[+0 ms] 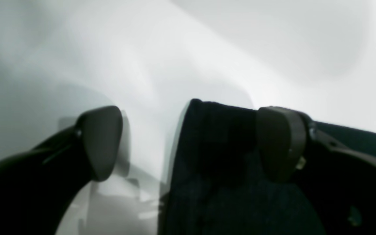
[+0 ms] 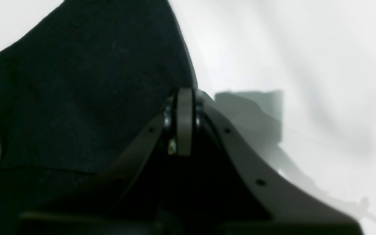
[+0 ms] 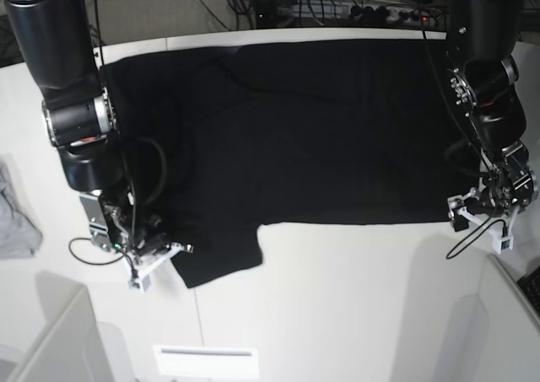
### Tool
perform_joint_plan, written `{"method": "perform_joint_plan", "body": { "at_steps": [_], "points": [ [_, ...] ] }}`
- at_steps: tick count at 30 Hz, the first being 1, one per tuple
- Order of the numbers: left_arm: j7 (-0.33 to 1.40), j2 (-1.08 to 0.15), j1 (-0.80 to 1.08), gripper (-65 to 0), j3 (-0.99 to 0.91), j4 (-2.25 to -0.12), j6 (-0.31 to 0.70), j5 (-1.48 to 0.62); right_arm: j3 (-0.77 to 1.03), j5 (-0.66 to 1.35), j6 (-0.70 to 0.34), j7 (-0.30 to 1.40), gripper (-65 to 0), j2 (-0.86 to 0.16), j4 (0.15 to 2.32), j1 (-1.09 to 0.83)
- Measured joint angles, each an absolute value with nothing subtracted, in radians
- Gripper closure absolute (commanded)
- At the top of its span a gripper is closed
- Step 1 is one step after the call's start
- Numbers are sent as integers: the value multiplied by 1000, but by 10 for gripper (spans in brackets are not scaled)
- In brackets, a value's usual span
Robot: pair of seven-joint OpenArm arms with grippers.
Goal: Fold the T-shirt properly
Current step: 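Reach the left gripper to the other hem corner and grasp it, then lift the hem with both grippers and fold it toward the collar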
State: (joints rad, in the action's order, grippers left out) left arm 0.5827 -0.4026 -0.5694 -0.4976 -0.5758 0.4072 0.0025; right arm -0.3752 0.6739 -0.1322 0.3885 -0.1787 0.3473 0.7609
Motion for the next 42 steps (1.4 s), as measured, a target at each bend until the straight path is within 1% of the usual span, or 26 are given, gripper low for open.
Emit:
{"method": "perform_joint_plan", "body": {
  "at_steps": [2, 3, 4, 5, 13, 14, 15, 17, 19, 22, 29, 31, 34, 38, 42],
  "points": [
    [583, -402, -569, -620, -498, -576, 406, 3, -375, 674, -132, 389, 0, -179, 347, 760],
    [583, -399, -570, -609, -498, -576, 403, 3, -375, 674, -132, 389, 0, -179, 347, 761],
    [582, -397, -570, -584, -498, -576, 400, 4, -375, 674, -132, 389, 0, -179, 347, 761],
    [581, -394, -570, -543, -498, -577, 395, 4, -375, 674, -132, 389, 0, -179, 347, 761],
    [572, -379, -569, -74, -498, -580, 396, -4, -375, 674, -132, 384, 0, -179, 353, 755],
    [573, -376, -570, -23, -499, -580, 397, -8, -375, 674, -132, 379, 0, -179, 353, 752],
    [571, -373, -570, 0, -499, -580, 398, -8, -375, 675, -132, 377, 0, -179, 353, 750],
    [548, -365, -564, 0, -499, -580, 397, -8, -375, 675, -132, 364, 0, -179, 355, 745],
    [490, -352, -540, 0, -500, -598, 398, -12, -375, 677, -133, 303, 0, -179, 358, 729],
    [487, -336, -491, 0, -499, -669, 405, -22, -375, 681, -141, 255, 0, -179, 363, 710],
    [539, -300, -372, 0, -495, -885, 412, -1, -375, 670, -133, 265, 0, -224, 593, 588],
    [545, -294, -352, 0, -496, -923, 413, -9, -375, 665, -128, 301, 0, -234, 628, 580],
    [553, -297, -331, 0, -496, -970, 412, -103, -375, 665, -125, 298, 0, -241, 655, 580],
    [649, -302, -276, 0, -495, -1065, 411, -240, -375, 665, -125, 300, 0, -246, 654, 578],
    [689, -300, -219, 0, -496, -1185, 410, -263, -375, 665, -125, 300, 0, -245, 654, 575]
  ]
}}
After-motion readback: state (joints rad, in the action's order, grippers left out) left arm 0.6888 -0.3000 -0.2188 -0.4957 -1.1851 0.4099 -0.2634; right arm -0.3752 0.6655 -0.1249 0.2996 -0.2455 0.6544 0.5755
